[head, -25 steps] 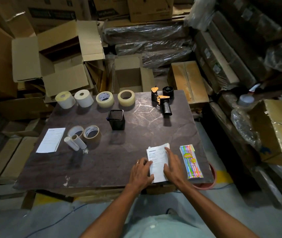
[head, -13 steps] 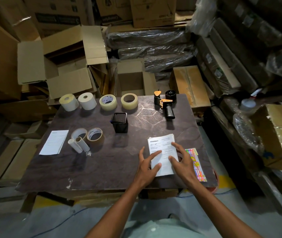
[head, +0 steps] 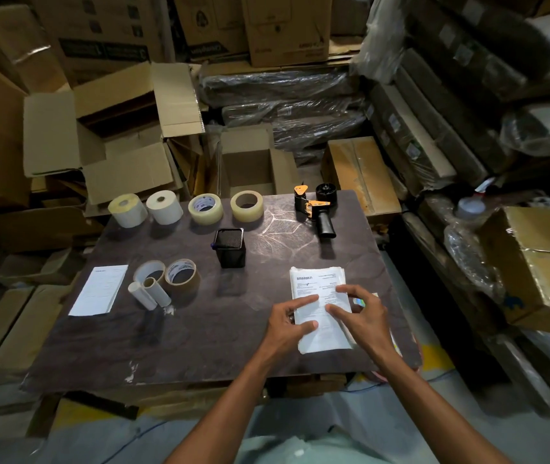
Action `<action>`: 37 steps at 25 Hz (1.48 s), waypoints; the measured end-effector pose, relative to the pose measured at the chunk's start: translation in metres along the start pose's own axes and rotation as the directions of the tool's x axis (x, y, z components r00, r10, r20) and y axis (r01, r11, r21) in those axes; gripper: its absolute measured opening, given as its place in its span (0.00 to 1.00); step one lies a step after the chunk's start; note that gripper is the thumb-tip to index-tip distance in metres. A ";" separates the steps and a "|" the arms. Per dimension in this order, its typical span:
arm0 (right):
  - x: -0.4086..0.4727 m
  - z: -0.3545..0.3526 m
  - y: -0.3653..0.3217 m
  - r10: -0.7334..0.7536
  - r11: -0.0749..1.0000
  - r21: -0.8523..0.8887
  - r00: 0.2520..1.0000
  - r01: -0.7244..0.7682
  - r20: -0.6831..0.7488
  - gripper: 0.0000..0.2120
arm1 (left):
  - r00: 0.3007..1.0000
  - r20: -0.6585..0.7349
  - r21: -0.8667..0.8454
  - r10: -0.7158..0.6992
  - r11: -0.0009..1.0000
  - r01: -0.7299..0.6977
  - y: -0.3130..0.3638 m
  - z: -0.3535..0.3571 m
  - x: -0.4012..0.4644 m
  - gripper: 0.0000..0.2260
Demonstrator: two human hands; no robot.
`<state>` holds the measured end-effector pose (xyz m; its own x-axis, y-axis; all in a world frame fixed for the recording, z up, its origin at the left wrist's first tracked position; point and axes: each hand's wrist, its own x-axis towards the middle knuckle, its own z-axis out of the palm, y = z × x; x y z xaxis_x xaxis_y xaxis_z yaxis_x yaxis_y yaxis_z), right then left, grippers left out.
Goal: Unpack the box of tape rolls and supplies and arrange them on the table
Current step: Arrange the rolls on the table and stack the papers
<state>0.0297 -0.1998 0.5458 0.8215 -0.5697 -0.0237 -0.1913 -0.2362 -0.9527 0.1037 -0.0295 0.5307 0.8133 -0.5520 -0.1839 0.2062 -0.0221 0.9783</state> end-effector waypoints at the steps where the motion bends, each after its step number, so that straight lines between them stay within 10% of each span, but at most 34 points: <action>1: 0.000 0.000 -0.004 -0.019 1.000 -0.006 0.999 0.019 -0.035 0.15 | 1.000 -0.011 0.006 0.008 1.000 -0.008 0.001 0.001 -0.001 0.20; 21: 0.008 -0.004 -0.003 -0.015 0.986 0.165 0.999 0.020 -0.030 0.14 | 0.992 -0.125 -0.080 0.011 0.997 -0.021 0.006 -0.014 0.002 0.14; 37: -0.004 0.009 -0.013 -0.339 0.917 -0.222 0.941 0.332 0.007 0.19 | 0.973 -0.228 -0.135 -0.044 0.991 0.014 0.006 -0.016 0.011 0.13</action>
<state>0.0336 -0.1870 0.5556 0.8416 -0.4501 0.2985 -0.0217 -0.5803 -0.8141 0.1225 -0.0219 0.5334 0.9061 -0.3456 -0.2441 0.2886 0.0828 0.9539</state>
